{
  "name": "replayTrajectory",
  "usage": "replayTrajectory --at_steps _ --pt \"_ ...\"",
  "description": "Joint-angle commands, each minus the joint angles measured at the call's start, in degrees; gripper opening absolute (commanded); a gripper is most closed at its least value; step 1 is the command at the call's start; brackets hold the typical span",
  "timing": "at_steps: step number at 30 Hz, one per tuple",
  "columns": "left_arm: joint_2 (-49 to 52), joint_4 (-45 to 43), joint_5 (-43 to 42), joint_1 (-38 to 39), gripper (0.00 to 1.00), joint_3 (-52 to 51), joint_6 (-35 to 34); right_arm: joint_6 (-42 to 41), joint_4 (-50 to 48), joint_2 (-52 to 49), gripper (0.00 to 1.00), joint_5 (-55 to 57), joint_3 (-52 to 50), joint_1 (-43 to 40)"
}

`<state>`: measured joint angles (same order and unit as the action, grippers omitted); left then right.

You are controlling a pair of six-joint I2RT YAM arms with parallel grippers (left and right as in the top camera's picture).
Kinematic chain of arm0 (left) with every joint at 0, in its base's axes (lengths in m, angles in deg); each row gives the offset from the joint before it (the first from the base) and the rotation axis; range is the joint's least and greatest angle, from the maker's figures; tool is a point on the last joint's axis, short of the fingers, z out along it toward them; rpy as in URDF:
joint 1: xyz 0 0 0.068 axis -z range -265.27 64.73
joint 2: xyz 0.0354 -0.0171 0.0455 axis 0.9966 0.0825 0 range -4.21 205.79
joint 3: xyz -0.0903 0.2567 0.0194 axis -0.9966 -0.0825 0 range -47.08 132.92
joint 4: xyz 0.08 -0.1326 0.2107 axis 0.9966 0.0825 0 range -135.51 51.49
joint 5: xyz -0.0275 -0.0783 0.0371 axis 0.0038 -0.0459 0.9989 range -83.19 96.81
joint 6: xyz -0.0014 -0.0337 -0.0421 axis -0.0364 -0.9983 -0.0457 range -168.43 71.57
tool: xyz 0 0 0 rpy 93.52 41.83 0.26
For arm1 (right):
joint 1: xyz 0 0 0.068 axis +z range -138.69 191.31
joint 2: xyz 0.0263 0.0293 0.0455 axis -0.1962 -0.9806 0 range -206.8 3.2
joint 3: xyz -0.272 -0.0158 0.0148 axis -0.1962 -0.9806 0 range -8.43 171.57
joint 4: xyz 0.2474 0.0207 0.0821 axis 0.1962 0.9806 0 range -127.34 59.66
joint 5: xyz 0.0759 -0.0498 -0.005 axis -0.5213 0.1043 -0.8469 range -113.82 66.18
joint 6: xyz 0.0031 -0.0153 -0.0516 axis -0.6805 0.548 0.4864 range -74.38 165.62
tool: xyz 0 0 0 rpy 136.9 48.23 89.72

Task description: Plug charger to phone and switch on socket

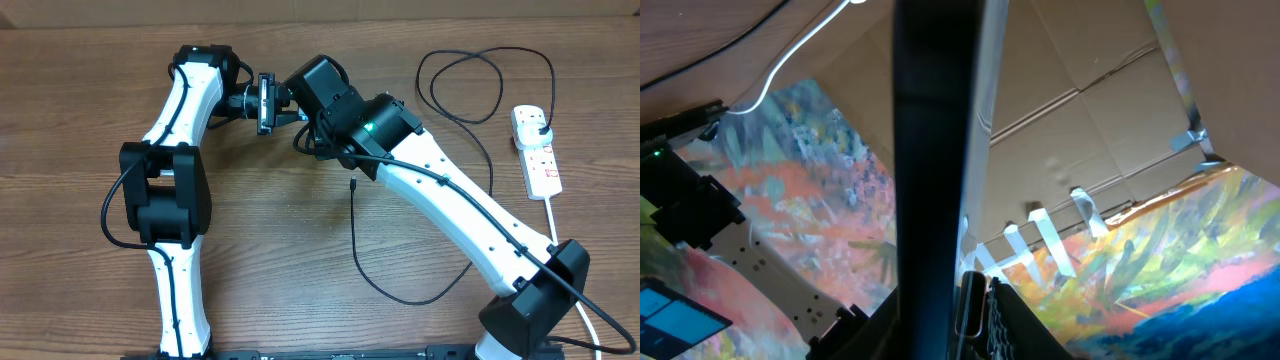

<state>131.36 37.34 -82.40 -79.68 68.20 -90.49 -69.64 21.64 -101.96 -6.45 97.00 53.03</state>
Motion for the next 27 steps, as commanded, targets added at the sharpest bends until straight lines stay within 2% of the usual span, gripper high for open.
replayTrajectory --at_steps 1,9,13,16,17,21,27 --pt "-0.02 0.83 -1.40 0.11 0.24 1.29 -0.39 -0.39 -0.66 2.93 0.04 0.96 1.46 0.28" --pt "-0.02 1.60 -1.40 0.11 0.05 1.29 -0.39 -0.17 -1.44 2.93 0.04 0.96 1.46 0.26" --pt "-0.02 1.60 -1.40 0.11 0.04 1.29 -0.39 -0.17 -1.51 2.93 0.08 0.94 1.46 0.26" --pt "-0.02 1.57 -1.40 0.11 0.04 1.29 -0.35 -0.13 -1.57 2.93 0.22 0.94 1.46 0.26" --pt "-0.02 1.55 -1.42 0.11 0.04 1.29 -0.13 0.28 -1.62 2.93 0.36 0.94 1.46 0.26" --pt "-0.02 1.53 -1.40 0.11 0.04 1.29 0.11 4.76 -2.19 2.93 0.63 1.01 1.46 0.26" --pt "-0.02 -0.85 1.42 0.04 0.04 1.29 0.26 22.36 -3.21 3.67 0.95 0.96 1.46 -0.81"
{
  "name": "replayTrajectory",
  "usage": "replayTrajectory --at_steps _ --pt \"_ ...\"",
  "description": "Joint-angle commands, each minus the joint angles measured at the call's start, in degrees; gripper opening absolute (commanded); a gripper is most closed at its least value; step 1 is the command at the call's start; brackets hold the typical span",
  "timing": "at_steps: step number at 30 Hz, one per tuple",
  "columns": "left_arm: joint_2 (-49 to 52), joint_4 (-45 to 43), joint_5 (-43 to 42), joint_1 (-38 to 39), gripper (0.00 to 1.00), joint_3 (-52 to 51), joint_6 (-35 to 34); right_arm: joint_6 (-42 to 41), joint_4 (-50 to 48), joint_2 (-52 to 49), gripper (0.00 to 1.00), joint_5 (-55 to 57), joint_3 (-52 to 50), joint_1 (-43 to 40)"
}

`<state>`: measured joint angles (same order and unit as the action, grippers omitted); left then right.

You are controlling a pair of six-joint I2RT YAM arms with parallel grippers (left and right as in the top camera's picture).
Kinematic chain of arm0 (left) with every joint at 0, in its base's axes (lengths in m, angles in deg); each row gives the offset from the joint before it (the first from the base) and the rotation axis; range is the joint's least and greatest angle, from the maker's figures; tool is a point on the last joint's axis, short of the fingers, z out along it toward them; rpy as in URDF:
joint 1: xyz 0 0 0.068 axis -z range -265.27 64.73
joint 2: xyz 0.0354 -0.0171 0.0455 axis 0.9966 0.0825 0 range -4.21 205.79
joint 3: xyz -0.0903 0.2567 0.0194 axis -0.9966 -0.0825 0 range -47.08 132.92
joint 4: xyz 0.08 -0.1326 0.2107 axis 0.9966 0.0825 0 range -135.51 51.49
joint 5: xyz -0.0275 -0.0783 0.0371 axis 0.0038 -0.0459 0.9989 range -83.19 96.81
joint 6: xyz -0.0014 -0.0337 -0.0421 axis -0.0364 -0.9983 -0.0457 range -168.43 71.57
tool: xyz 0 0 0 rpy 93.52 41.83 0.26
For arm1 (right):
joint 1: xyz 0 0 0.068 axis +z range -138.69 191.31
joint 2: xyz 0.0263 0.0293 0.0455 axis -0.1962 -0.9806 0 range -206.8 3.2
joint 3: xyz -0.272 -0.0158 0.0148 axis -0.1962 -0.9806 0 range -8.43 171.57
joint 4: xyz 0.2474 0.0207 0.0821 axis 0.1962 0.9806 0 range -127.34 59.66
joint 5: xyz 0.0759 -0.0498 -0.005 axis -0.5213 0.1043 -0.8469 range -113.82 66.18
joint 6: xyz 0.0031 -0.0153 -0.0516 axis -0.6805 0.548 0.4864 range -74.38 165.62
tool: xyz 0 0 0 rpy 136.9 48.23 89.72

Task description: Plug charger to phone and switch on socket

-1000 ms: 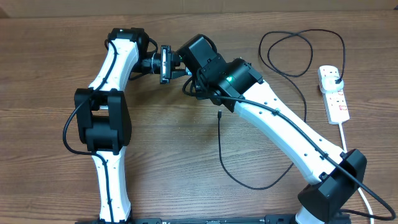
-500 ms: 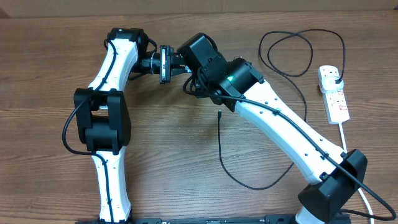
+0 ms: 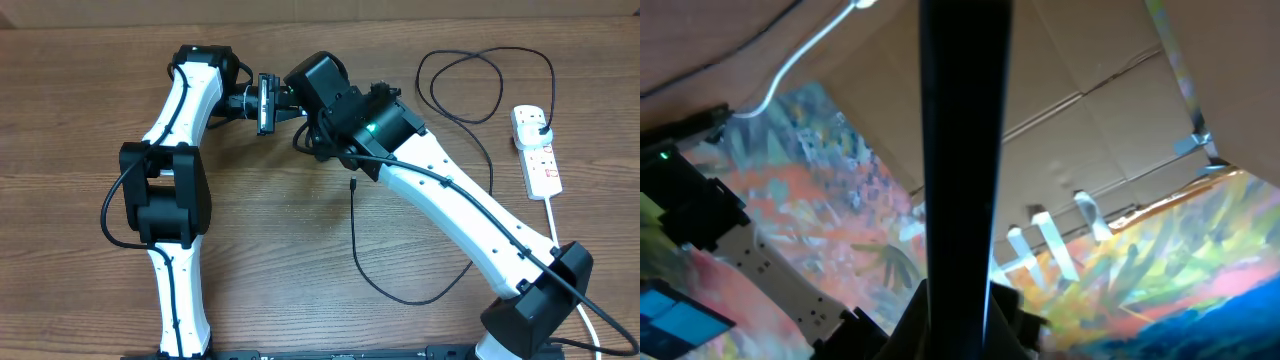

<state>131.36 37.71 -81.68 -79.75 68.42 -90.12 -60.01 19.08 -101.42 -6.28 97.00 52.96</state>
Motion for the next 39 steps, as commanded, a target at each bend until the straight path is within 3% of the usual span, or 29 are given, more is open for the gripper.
replayTrajectory --at_steps 1,4,6,11,15,17,24,29,31,34,36,39 --pt "-0.02 -2.21 2.34 0.04 0.04 1.07 -0.11 15.52 -0.72 3.58 0.97 0.79 1.49 -1.03" --pt "-0.02 -5.07 7.78 -0.28 0.04 1.07 -0.09 29.79 0.94 5.97 1.00 0.81 1.49 -2.45" --pt "-0.02 -6.69 9.81 -0.46 0.04 1.07 0.44 34.53 3.04 7.28 1.00 0.68 1.49 -3.45" --pt "-0.02 -10.64 12.68 -0.94 0.04 1.07 14.58 47.80 12.26 11.13 1.00 -9.09 1.49 -12.24" --pt "-0.02 -11.58 12.68 -1.05 0.04 1.07 23.41 70.16 19.17 11.06 1.00 -21.75 1.44 -20.33" --pt "-0.04 -12.24 12.55 -1.05 0.04 1.09 26.21 74.31 23.50 10.62 1.00 -21.49 1.16 -22.60" --pt "-2.05 -12.72 14.16 -1.07 0.04 3.98 35.34 74.47 24.41 10.32 1.00 -21.51 -5.33 -25.64" --pt "-6.45 -12.61 27.93 -1.11 0.04 9.31 33.38 74.20 17.27 10.29 1.00 -21.55 -12.59 -23.37" --pt "-9.18 -13.29 37.00 -1.11 0.04 11.93 31.82 74.29 15.08 9.53 1.00 -22.80 -16.61 -21.20" --pt "-11.65 -13.60 48.57 -1.11 0.04 12.87 31.56 77.99 15.82 5.90 1.00 -28.63 -17.64 -19.10" --pt "-12.52 -13.64 55.65 -1.11 0.04 12.87 29.24 80.35 17.70 2.56 0.94 -32.24 -17.29 -17.79" --pt "-12.57 -13.40 60.24 -1.11 0.04 12.83 28.37 80.41 21.46 -1.27 0.91 -29.46 -15.87 -16.06"
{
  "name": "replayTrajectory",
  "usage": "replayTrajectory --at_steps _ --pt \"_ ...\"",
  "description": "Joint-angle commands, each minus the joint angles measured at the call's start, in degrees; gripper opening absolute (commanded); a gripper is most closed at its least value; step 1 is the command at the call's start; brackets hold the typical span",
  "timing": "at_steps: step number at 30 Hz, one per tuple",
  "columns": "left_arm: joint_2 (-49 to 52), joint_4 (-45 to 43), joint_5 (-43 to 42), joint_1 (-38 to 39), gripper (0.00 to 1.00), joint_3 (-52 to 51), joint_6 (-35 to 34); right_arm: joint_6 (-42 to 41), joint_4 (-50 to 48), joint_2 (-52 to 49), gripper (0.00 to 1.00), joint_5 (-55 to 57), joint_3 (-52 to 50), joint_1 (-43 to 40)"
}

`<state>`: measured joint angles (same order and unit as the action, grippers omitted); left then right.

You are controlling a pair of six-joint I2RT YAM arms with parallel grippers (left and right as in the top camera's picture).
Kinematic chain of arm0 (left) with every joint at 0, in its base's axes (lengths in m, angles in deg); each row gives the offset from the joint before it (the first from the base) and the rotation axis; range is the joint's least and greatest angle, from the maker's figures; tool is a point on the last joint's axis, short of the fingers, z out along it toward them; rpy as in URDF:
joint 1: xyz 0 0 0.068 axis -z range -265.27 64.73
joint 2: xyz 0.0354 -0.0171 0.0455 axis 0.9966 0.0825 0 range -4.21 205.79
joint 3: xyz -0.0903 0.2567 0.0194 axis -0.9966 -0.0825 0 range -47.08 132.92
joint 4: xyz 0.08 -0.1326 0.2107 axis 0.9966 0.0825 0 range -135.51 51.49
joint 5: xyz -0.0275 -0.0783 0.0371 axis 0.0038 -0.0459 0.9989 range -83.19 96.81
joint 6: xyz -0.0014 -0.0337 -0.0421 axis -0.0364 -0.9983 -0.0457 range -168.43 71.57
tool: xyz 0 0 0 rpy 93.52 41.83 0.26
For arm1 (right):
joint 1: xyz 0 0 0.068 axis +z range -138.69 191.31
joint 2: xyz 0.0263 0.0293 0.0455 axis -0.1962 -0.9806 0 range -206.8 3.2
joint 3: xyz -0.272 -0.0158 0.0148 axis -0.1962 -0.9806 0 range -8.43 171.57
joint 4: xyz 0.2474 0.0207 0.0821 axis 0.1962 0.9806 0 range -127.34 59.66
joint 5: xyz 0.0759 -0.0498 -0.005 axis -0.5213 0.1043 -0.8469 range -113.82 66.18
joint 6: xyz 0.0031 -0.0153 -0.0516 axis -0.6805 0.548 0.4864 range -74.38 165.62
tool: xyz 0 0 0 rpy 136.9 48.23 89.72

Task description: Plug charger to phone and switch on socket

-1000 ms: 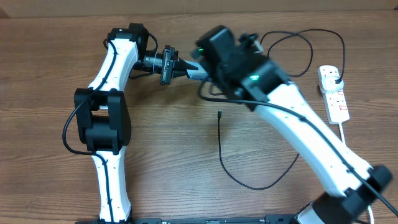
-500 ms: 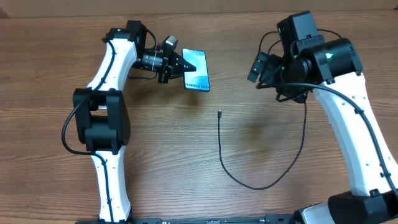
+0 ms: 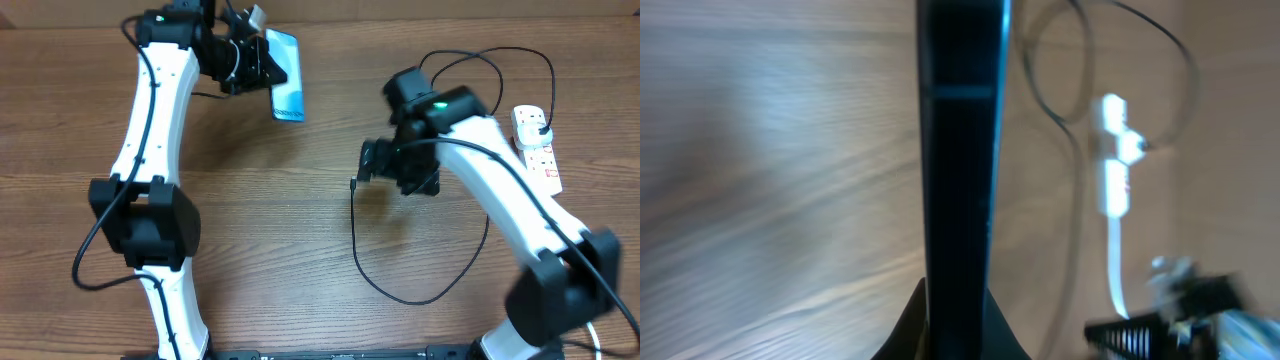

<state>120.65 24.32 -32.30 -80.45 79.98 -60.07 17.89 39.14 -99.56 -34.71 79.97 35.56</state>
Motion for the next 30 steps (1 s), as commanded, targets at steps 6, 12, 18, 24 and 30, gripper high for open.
replayTrajectory --at_steps 6,12,18,24,30 --pt "-1.64 0.04 12.11 -0.42 0.04 1.01 -1.68 2.73 0.17 -6.03 0.91 2.78 4.00 1.79" --pt "-1.64 0.42 12.07 -0.42 0.04 1.01 -1.70 2.58 -10.32 -8.85 0.91 10.71 2.86 4.04" --pt "-1.64 1.09 12.07 -0.42 0.04 1.01 -1.68 -0.61 -14.58 -14.67 0.81 18.91 2.51 8.13" --pt "-1.64 1.40 12.15 -0.42 0.04 1.01 -1.68 -0.74 -16.26 -18.47 0.63 18.62 2.38 8.74" --pt "-1.64 1.27 12.13 -0.42 0.04 1.01 -1.68 -0.70 -17.18 -18.88 0.57 16.68 1.01 8.92"
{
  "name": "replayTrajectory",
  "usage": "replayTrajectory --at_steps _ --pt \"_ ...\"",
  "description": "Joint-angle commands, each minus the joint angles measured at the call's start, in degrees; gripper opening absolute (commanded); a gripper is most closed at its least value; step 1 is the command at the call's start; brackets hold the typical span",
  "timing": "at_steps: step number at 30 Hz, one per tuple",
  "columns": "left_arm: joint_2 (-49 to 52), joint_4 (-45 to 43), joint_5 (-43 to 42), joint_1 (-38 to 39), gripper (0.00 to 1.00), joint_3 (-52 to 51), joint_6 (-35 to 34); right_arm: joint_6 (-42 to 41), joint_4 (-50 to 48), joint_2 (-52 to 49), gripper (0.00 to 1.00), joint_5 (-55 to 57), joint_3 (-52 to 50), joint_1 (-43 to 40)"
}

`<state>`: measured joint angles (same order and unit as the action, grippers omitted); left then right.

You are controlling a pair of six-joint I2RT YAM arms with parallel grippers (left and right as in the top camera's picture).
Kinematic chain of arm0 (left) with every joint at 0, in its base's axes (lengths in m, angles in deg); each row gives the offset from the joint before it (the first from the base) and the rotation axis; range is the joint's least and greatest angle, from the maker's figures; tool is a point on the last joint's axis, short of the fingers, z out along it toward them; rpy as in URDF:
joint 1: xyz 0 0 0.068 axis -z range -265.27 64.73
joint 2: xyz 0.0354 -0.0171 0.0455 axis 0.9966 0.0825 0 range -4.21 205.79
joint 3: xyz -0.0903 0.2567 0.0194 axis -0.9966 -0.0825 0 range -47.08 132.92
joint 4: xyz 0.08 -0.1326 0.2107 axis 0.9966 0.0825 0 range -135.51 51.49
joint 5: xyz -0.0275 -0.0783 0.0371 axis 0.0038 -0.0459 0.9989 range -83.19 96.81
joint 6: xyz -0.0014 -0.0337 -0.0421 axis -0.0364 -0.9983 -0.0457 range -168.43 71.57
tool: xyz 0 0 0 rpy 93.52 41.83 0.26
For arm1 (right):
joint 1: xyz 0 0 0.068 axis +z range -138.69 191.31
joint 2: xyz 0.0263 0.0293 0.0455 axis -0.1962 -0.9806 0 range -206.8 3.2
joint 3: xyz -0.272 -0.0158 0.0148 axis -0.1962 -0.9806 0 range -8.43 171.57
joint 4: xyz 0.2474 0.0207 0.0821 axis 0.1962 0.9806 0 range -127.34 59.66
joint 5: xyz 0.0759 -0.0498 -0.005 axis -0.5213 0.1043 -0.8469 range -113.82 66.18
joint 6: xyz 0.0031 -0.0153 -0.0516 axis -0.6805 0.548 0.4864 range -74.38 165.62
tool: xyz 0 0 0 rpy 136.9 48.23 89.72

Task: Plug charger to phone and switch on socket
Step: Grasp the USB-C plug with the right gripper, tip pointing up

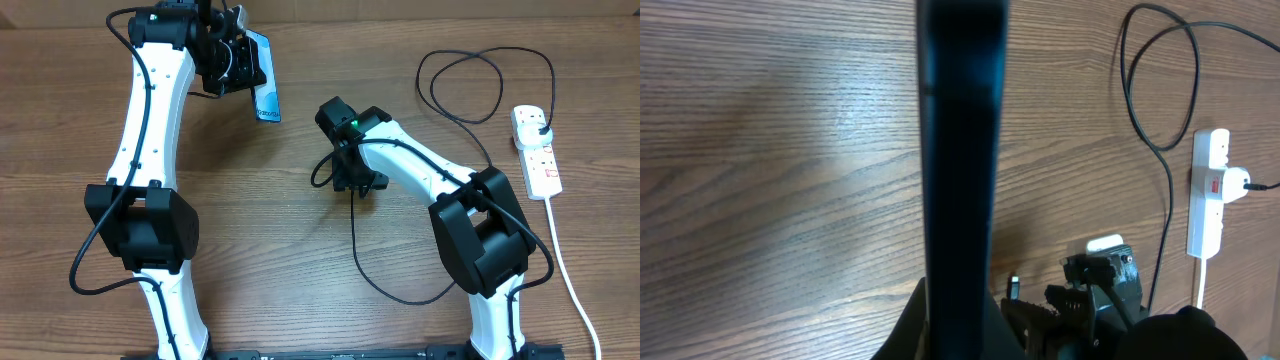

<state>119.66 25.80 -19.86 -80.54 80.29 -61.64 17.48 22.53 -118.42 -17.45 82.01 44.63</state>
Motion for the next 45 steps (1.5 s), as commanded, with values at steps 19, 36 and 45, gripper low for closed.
replayTrajectory --at_steps 19,36,45 --pt "-0.66 -0.20 -0.35 -0.33 0.04 0.70 -0.17 -0.35 -5.38 -0.02 0.34 -3.30 -6.84 -0.15" --pt "-0.66 -0.22 -0.33 -0.33 0.04 0.70 -0.15 -1.86 -3.13 -0.02 0.29 -6.05 -6.84 -0.17" --pt "-0.66 -0.24 -0.31 -0.33 0.04 0.70 -0.13 -1.86 -5.18 -0.02 0.20 -6.03 -6.84 -0.28"
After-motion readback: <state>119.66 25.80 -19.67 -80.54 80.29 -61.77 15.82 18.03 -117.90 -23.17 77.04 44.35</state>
